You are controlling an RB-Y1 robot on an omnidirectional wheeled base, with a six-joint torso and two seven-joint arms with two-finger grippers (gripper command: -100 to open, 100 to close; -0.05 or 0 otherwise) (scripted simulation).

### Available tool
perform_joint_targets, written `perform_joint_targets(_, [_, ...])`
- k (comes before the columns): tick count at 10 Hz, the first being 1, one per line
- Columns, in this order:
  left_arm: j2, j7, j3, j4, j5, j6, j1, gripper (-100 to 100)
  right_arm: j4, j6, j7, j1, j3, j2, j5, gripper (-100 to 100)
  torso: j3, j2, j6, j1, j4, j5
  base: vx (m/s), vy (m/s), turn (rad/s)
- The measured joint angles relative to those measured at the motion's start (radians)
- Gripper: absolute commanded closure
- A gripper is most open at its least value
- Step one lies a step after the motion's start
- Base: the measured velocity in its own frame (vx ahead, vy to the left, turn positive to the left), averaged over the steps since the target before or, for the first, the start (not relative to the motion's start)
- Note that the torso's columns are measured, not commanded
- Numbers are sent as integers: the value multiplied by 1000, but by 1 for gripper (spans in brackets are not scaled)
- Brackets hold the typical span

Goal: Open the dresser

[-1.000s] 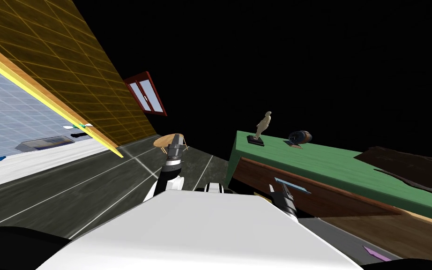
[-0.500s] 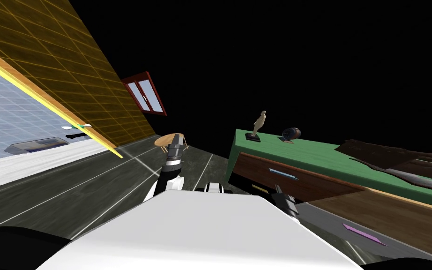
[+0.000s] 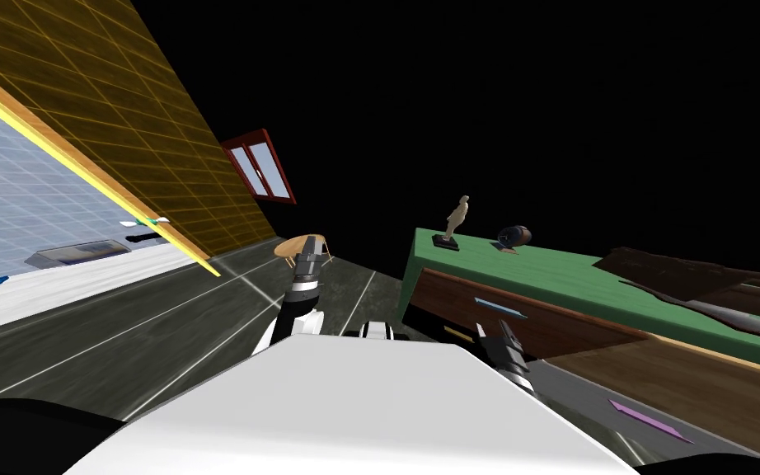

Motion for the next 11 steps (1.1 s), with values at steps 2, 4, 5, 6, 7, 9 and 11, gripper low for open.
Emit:
perform_joint_targets(2, [0,0,0,0,0,0,0,0,-21,-34,-18,-1,-7,-22,-26,-100,2,3,0,1,1,0,24,-20,32])
perform_joint_targets(4, [0,0,0,0,0,0,0,0,-41,-65,-37,0,-13,-45,-50,-100,1,2,0,0,1,0,19,-19,37])
perform_joint_targets(5, [0,0,0,0,0,0,0,0,-54,-83,-45,1,-17,-55,-64,-100,1,1,0,0,0,0,24,-20,37])
perform_joint_targets(6, [0,0,0,0,0,0,0,0,-67,-102,-54,2,-22,-68,-78,-100,0,1,0,0,0,0,30,-18,44])
perform_joint_targets(7, [0,0,0,0,0,0,0,0,-83,-123,-63,3,-28,-82,-94,-100,0,0,0,0,0,0,28,-17,33])
perform_joint_targets(9, [0,0,0,0,0,0,0,0,-94,-144,-77,3,-32,-97,-109,-100,1,2,0,1,1,0,6,-4,4])
perform_joint_targets(11, [0,0,0,0,0,0,0,0,-94,-144,-77,3,-32,-97,-109,100,1,2,0,1,1,0,-57,19,-33])
